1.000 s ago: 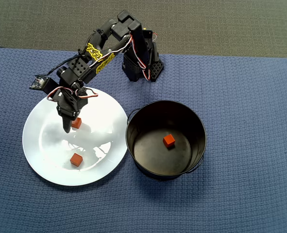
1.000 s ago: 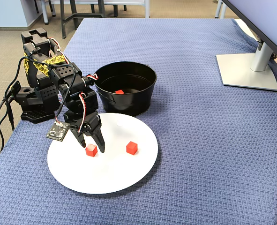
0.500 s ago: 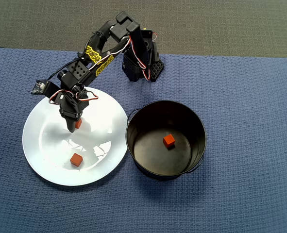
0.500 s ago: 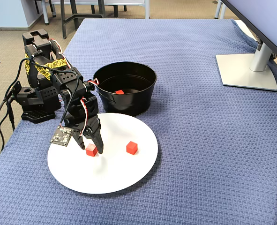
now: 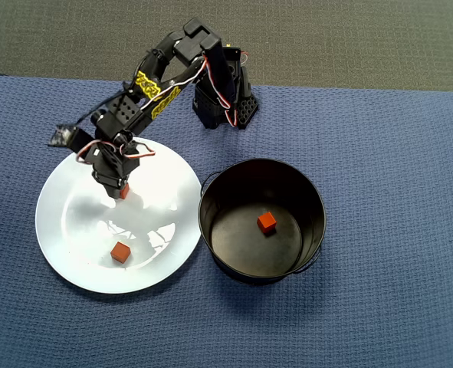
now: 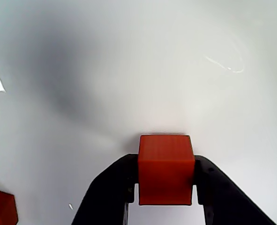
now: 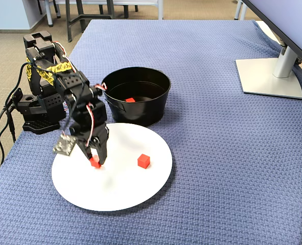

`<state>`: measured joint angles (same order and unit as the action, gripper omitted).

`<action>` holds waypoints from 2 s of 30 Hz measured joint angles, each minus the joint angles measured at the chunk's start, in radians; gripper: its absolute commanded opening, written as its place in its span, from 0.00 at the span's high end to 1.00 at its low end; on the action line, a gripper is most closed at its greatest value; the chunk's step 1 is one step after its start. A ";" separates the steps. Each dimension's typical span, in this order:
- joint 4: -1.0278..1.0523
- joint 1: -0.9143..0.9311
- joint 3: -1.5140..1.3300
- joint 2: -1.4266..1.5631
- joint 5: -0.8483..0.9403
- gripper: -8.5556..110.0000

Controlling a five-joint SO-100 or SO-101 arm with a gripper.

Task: Pick up the red cubes from the white plate and place them in the black recipient

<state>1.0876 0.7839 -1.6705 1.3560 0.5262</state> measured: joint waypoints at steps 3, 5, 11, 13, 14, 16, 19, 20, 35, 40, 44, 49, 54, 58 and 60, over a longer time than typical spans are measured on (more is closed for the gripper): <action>0.087 -0.035 0.058 0.091 -0.066 0.93; 0.160 -0.071 0.104 0.179 -0.121 0.93; 0.267 -0.291 0.167 0.454 -0.301 0.93; 0.272 -0.397 0.167 0.512 -0.365 0.93; 0.276 -0.456 0.167 0.537 -0.397 0.93; 0.285 -0.568 0.164 0.569 -0.465 0.93; 0.287 -0.735 0.129 0.580 -0.551 0.76; 0.287 -0.784 0.115 0.577 -0.571 0.69; 0.261 -0.360 0.218 0.325 -0.307 0.69; 0.212 -0.158 0.253 0.163 -0.219 0.69; 0.173 -0.118 0.282 0.052 -0.218 0.69; 0.161 -0.120 0.337 -0.075 -0.218 0.70; 0.181 -0.138 0.436 -0.193 -0.219 0.71; 0.216 -0.147 0.532 -0.281 -0.239 0.71; 0.268 -0.153 0.597 -0.327 -0.241 0.71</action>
<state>1.3560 0.6305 -1.0738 1.0293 0.2853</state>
